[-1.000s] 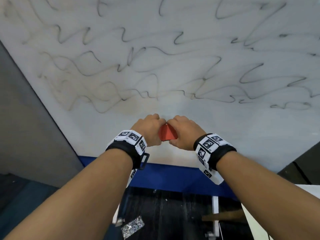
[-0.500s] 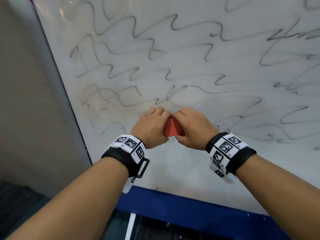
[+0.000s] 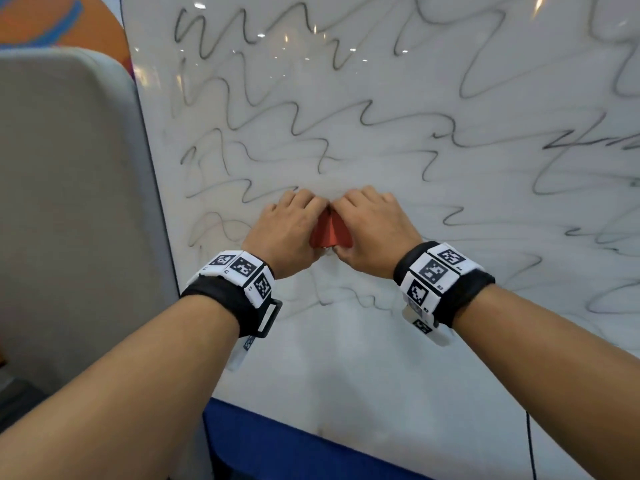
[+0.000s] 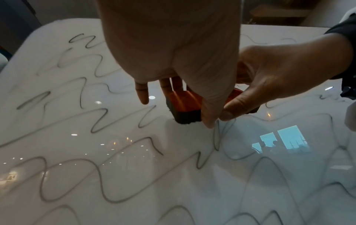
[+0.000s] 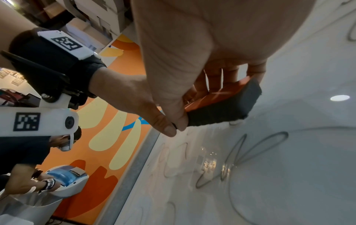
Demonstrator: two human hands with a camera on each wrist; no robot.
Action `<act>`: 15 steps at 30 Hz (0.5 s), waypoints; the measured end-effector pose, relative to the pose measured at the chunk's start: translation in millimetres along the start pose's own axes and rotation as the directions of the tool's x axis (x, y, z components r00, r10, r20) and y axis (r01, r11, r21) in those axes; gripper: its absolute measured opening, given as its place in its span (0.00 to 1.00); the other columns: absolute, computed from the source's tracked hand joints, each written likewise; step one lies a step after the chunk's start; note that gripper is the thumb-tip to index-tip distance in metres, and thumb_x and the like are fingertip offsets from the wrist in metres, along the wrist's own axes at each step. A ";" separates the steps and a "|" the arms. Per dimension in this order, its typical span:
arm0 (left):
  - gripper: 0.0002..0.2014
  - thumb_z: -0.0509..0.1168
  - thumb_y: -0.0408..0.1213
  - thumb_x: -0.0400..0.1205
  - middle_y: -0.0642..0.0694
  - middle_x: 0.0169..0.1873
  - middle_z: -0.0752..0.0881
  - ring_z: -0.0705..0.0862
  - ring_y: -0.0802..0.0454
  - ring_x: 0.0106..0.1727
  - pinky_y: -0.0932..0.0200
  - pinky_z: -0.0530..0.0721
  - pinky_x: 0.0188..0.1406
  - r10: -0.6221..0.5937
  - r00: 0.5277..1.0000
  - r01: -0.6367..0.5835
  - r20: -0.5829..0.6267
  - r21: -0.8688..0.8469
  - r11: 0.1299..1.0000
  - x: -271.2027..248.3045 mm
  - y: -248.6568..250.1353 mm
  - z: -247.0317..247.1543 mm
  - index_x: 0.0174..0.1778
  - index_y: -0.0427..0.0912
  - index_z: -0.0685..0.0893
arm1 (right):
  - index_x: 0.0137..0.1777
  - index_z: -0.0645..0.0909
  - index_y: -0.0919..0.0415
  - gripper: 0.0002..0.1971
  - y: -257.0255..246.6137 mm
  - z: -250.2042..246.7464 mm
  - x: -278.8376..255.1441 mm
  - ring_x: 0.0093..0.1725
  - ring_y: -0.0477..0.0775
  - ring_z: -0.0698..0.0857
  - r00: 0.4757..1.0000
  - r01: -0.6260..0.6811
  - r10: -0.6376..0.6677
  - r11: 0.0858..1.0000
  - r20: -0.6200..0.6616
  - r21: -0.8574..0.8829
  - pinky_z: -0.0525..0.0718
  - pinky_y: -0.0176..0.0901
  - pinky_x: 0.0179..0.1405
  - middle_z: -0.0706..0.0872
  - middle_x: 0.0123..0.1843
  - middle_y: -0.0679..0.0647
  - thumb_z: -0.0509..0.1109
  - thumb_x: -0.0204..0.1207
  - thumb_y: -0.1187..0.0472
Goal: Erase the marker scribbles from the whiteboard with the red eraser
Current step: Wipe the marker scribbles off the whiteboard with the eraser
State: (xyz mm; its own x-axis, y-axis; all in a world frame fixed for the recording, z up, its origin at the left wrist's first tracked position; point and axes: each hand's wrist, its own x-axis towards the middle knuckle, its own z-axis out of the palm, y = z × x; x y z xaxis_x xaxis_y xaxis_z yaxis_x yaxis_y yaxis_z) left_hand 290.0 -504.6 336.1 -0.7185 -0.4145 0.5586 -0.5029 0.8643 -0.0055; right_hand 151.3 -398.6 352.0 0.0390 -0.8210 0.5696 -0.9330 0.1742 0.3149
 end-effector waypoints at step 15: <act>0.37 0.74 0.52 0.73 0.50 0.70 0.73 0.72 0.45 0.68 0.44 0.76 0.64 0.144 0.979 -0.140 -0.146 0.040 0.989 50.1 -34.7 -47.7 0.77 0.49 0.68 | 0.66 0.75 0.55 0.28 3.0 -44.4 52.0 0.60 0.58 0.78 0.992 -0.086 0.075 0.990 -0.097 -0.108 0.75 0.54 0.56 0.81 0.59 0.52 0.74 0.68 0.46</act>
State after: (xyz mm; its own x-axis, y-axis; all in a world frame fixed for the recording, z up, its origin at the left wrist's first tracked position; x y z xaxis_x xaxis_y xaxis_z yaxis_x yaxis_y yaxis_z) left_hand 294.3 -541.8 403.8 -0.7056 -0.2398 0.6668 -0.4167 0.9015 -0.1168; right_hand 166.5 -416.7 416.3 0.0030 -0.7489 0.6627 -0.8888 0.3017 0.3450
